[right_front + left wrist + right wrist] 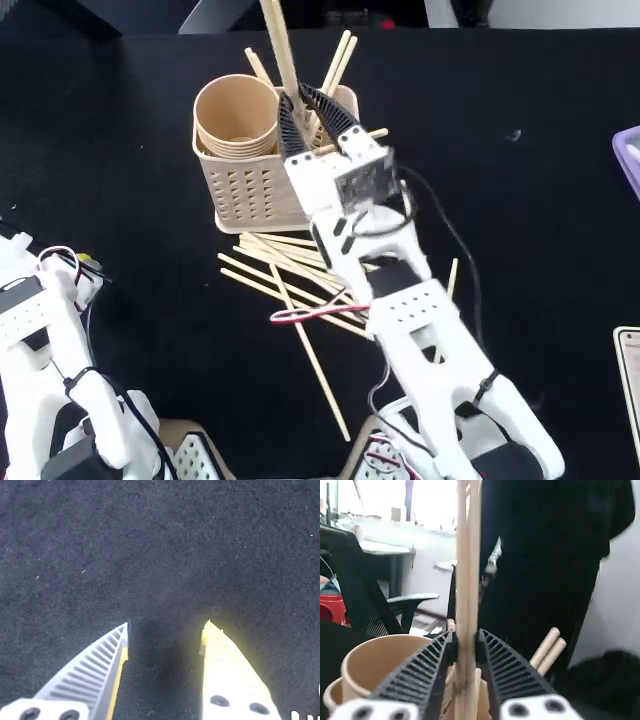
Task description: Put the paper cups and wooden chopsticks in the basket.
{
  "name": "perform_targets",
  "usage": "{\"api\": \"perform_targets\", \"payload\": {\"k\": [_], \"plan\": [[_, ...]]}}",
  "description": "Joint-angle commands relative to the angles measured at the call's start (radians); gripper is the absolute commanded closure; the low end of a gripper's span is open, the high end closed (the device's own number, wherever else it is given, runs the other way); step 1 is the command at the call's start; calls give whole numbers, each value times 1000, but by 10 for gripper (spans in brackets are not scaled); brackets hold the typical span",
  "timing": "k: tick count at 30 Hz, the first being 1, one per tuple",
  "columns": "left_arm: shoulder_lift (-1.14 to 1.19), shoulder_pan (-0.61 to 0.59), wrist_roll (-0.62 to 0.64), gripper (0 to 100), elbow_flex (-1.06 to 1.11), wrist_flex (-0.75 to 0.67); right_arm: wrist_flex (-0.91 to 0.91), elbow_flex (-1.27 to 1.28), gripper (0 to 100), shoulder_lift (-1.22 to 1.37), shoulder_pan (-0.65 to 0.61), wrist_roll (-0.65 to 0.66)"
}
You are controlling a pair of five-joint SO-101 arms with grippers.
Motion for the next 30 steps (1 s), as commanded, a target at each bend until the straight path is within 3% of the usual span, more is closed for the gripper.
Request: {"api": "perform_targets", "payload": {"k": [1, 4, 13, 21, 25, 30], "plan": [[-23, 12, -5, 770, -19, -8, 204, -143, 797, -2, 66, -216], [-23, 12, -5, 770, -19, -8, 311, -225, 787, -5, 103, -316], [-23, 12, -5, 770, -19, -8, 466, -306, 787, -111, 104, -313], [-23, 12, -6, 770, -19, -8, 930, -206, 787, -522, 279, -311], [-23, 48, -107, 770, -27, -6, 1143, -47, 787, -676, 404, -198], [-17, 163, -198, 770, -30, -2, 1132, 200, 787, -679, 485, -77]]}}
